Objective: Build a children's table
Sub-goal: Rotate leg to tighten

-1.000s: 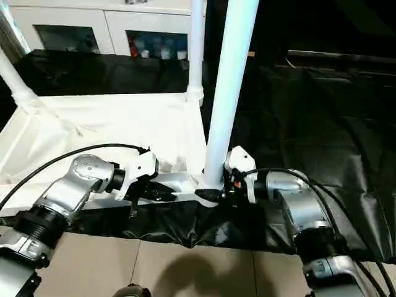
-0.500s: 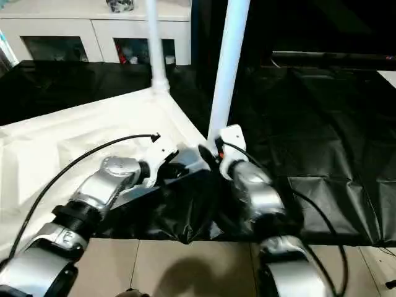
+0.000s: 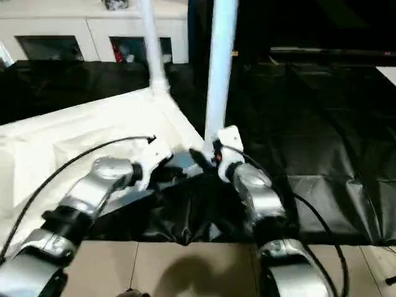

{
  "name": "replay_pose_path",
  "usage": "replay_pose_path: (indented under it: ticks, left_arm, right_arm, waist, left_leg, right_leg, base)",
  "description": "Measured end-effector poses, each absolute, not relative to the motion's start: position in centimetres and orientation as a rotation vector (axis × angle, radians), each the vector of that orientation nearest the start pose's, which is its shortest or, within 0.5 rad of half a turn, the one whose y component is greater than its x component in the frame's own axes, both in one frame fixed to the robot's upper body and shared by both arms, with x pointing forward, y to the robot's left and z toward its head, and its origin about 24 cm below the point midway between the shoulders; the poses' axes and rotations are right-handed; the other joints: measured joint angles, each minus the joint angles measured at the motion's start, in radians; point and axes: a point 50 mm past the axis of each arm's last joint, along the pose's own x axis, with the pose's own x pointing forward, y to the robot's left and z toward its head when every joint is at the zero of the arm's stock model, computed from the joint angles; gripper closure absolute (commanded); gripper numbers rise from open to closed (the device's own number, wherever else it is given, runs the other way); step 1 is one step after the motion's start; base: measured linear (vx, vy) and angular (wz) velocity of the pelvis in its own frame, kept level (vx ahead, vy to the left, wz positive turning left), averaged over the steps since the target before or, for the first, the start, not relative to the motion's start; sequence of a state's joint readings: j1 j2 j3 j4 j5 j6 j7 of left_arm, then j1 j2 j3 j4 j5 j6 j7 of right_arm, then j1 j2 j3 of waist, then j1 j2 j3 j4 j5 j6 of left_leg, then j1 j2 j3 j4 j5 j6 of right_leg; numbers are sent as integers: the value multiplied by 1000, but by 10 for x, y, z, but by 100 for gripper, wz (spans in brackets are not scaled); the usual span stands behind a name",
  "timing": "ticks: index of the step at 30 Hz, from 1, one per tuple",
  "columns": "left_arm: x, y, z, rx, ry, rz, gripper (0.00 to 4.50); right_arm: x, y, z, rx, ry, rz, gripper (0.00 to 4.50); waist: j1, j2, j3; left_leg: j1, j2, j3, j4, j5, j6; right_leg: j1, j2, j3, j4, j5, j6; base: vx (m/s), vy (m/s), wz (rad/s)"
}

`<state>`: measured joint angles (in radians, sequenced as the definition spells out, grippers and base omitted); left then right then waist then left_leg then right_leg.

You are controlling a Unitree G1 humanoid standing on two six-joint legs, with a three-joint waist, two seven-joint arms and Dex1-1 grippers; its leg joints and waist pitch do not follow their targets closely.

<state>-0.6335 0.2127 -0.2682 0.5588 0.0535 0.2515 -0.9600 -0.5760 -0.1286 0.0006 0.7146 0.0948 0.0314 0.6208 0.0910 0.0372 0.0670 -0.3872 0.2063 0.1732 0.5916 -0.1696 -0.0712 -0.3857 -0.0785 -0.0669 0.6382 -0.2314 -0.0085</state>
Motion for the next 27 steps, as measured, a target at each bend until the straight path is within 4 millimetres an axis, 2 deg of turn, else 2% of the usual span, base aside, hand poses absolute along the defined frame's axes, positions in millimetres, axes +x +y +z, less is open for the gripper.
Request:
replay_pose_path:
  ticks: [4,9,10,12,20,27]
  left_arm:
    - [324,96,59,330,402,-1225,450]
    - [316,105,59,332,423,-1348,450]
    - [315,107,59,330,427,-1369,450]
    - [313,109,59,338,436,-1409,450]
    - [310,115,60,362,451,-1468,450]
    - [309,115,60,354,453,-1486,450]
  right_arm:
    - [330,-133,45,-59,209,842,57]
    - [311,-149,51,-118,257,1068,57]
    - [308,-150,52,-136,261,1106,82]
    - [302,-154,54,-168,276,1167,89]
    - [296,-158,57,-237,305,1248,165]
    - [293,-159,58,-224,319,1256,176]
  waist:
    - [4,-2,1]
    - [20,-4,2]
    - [22,-3,2]
    - [26,-5,3]
    - [26,-5,3]
    - [28,-5,3]
  left_leg:
    - [-2,0,0,0,3,5]
    - [-2,1,1,-1,2,5]
    - [-2,1,1,-1,2,4]
    - [-3,1,1,-1,1,2]
    - [-3,0,1,0,1,2]
    - [-3,0,1,-1,1,3]
  right_leg:
    - [-1,0,-1,-2,0,0]
    - [-1,0,-1,-2,0,0]
    - [-1,0,-1,-2,0,0]
    - [-1,0,-1,-3,0,0]
    - [-1,0,0,-3,0,0]
    - [-1,0,-1,-3,0,0]
  base:
    - [0,0,0]
    - [0,0,0]
    - [0,0,0]
    - [0,0,0]
    - [0,0,0]
    - [0,0,0]
